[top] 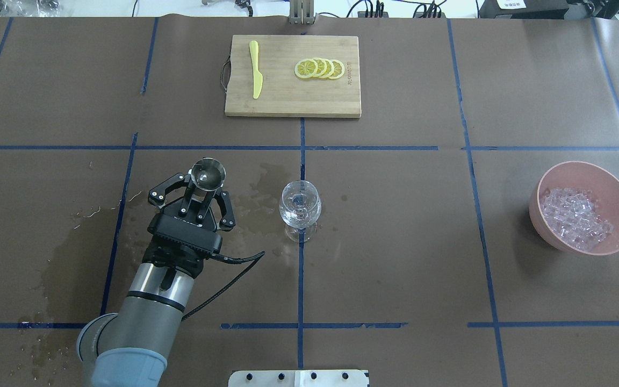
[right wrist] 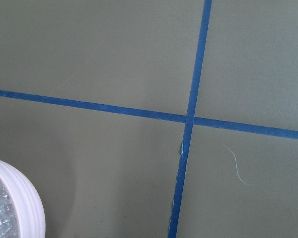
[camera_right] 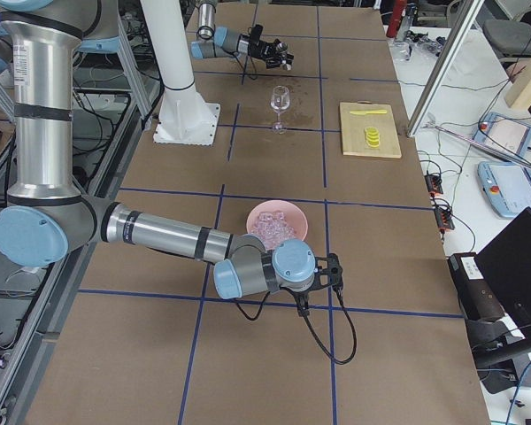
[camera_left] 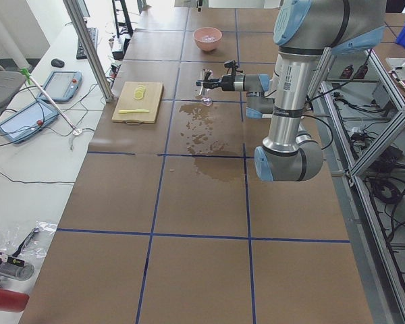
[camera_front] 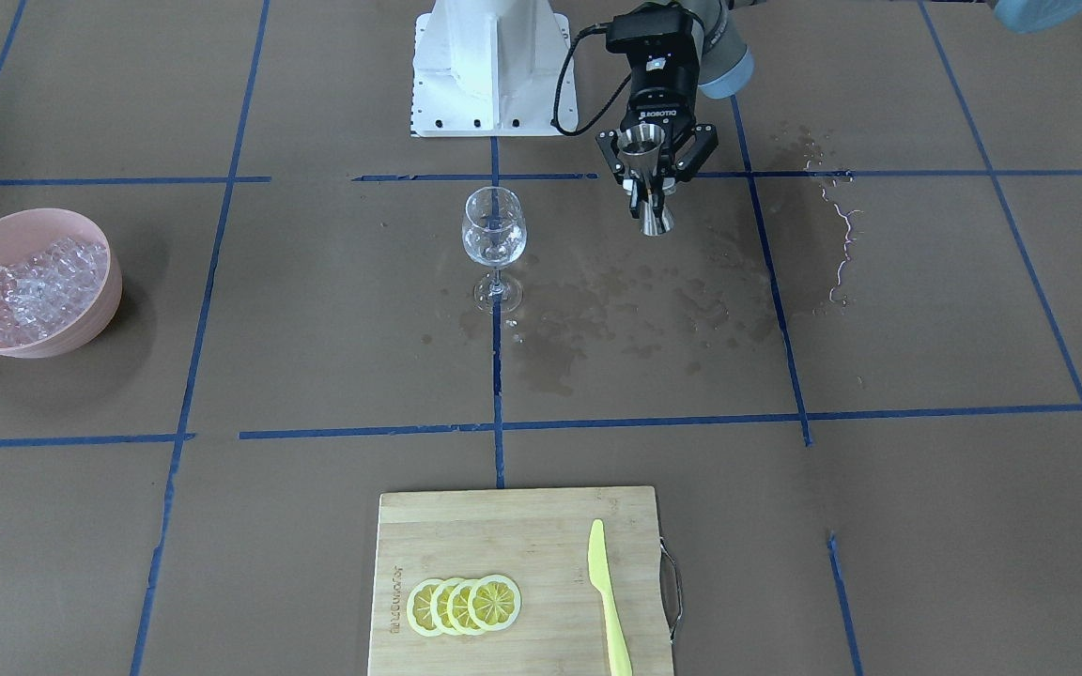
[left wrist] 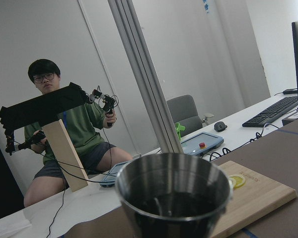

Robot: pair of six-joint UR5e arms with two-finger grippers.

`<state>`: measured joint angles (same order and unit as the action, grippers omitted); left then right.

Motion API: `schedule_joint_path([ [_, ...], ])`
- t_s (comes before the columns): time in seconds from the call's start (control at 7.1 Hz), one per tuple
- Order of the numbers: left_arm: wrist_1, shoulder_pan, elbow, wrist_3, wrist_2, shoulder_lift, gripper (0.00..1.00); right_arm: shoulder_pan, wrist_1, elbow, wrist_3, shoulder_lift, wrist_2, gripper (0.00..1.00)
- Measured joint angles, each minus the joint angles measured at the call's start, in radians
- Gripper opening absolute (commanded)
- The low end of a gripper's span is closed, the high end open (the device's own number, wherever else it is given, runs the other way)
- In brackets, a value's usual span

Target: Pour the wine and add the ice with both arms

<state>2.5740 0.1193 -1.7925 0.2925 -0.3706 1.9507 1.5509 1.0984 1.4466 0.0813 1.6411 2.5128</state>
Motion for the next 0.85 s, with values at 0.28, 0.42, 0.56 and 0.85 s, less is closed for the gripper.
schedule_joint_path([
  [0.28, -0.141, -0.005, 0.008, -0.001, 0.001, 0.059, 0.0, 0.0, 0.0, 0.0, 0.0, 0.0, 0.0, 1.0],
  [0.42, -0.22, -0.006, 0.012, 0.0, 0.001, 0.086, 0.0, 0.0, 0.0, 0.0, 0.0, 0.0, 0.0, 1.0],
  [0.56, -0.274, -0.006, 0.016, -0.005, 0.002, 0.102, 0.0, 0.0, 0.0, 0.0, 0.0, -0.001, 0.0, 1.0],
  [0.85, -0.347, -0.008, 0.02, -0.063, 0.005, 0.118, 0.0, 0.0, 0.001, -0.002, 0.0, 0.0, 0.0, 1.0],
])
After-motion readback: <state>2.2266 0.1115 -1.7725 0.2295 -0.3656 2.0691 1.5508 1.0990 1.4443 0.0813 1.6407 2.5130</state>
